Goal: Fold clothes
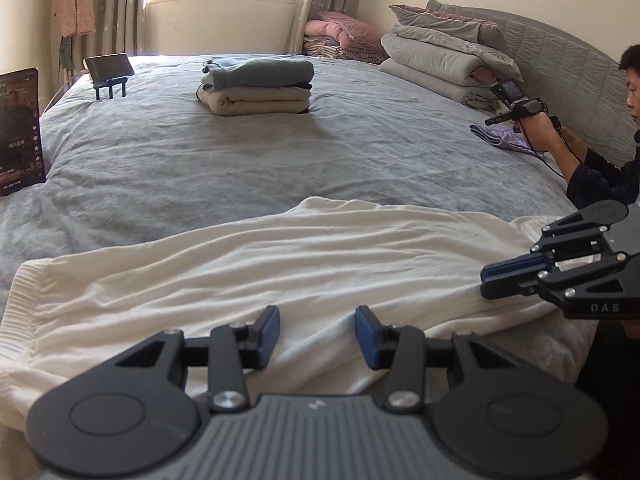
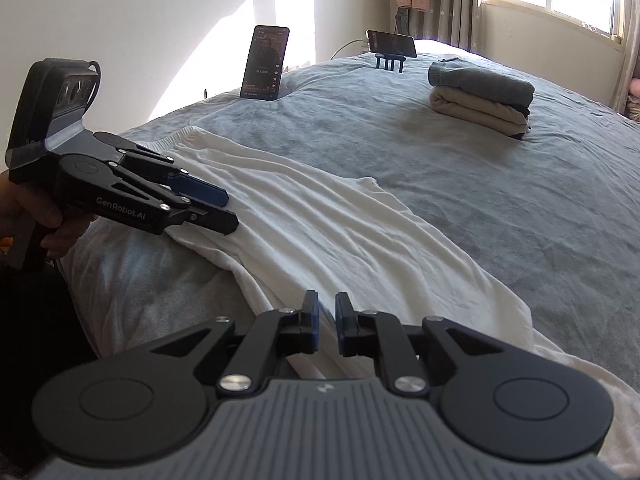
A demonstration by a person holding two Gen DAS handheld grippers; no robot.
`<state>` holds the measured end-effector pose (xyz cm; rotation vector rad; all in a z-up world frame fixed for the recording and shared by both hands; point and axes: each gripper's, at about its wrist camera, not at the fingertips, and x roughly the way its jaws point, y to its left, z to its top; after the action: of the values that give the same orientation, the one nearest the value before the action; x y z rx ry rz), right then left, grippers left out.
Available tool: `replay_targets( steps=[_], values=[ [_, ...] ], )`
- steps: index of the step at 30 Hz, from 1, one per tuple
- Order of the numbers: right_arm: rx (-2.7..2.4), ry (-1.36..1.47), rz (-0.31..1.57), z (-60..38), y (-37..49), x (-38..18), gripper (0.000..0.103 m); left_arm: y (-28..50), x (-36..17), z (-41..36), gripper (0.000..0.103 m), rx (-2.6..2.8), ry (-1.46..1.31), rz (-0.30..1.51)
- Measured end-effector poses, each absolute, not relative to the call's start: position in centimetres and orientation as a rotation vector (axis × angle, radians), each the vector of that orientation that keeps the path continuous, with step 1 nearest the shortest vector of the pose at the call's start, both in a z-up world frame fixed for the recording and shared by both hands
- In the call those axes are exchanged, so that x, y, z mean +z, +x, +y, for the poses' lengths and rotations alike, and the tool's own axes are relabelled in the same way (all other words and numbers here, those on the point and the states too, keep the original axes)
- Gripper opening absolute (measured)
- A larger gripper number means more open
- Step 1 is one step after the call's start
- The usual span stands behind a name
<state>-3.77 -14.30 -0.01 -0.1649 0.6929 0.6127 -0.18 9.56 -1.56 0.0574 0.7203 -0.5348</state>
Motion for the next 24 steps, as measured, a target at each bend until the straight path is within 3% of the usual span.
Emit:
replay_targets(
  steps=[5,9,18,21,24],
  values=[
    [0.701,-0.157,0.686,-13.4,-4.3,0.6,0.015,-0.3,-1.2,10.3,0.043,-0.499,0.049,0.71],
    [0.724,-0.181,0.703,-12.7,-4.4,0.1,0.023,-1.2,-0.4,11.2,0.043,-0.527,0.038,0.679],
    [0.74,-0.194,0.721,-13.0,-5.0,-0.5,0.024,-4.2,0.3,11.3,0.043,-0.775,0.131,0.645],
    [0.74,-0.21,0.732,-13.3,-5.3,-0.7,0.023,-4.3,-0.3,10.3,0.034,-0.804,0.199,0.667],
    [0.732,-0.225,0.735,-13.5,-5.4,-1.0,0.024,-3.7,-1.2,9.4,0.033,-0.812,0.243,0.694]
  ],
)
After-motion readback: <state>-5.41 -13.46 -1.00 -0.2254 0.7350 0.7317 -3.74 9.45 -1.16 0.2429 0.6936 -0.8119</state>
